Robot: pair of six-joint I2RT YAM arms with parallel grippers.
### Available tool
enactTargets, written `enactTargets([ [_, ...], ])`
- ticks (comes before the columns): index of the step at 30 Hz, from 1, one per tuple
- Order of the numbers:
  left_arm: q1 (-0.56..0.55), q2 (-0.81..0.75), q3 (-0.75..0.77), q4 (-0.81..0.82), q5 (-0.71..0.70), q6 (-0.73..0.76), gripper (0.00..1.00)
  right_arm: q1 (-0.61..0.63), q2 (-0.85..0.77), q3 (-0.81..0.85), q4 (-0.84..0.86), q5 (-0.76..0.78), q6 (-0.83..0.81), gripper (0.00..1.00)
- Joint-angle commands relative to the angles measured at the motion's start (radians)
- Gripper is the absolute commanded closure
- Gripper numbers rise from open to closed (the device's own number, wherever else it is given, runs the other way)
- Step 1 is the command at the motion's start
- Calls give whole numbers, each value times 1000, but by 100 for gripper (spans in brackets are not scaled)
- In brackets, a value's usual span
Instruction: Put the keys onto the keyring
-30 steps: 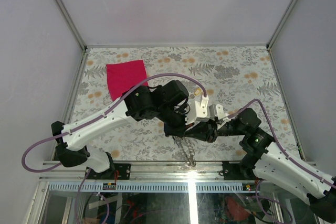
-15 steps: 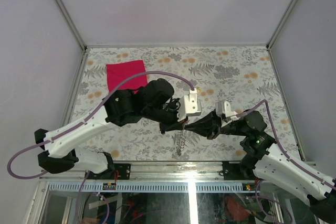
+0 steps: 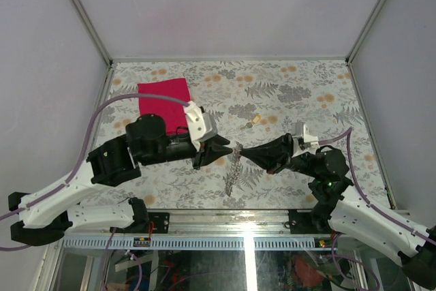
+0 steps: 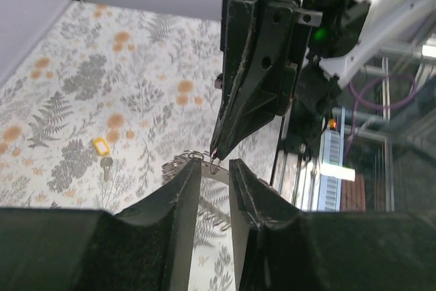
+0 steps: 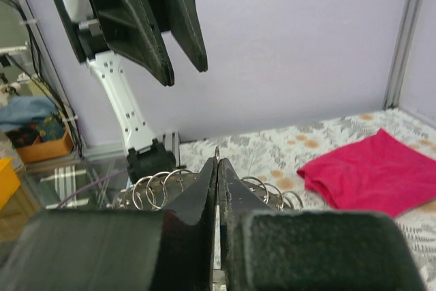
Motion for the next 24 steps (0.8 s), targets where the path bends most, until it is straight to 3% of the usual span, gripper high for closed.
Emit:
enactTargets([
  [1, -4, -84, -109, 328, -86, -103, 75, 4, 12, 27, 286, 79, 62, 100],
  [10, -4, -127, -206, 569, -56, -143, 70, 4, 45, 78, 457, 64, 110, 100],
  [24, -5, -132, -219, 693, 61, -152, 64, 4, 103, 182, 573, 49, 181, 100],
])
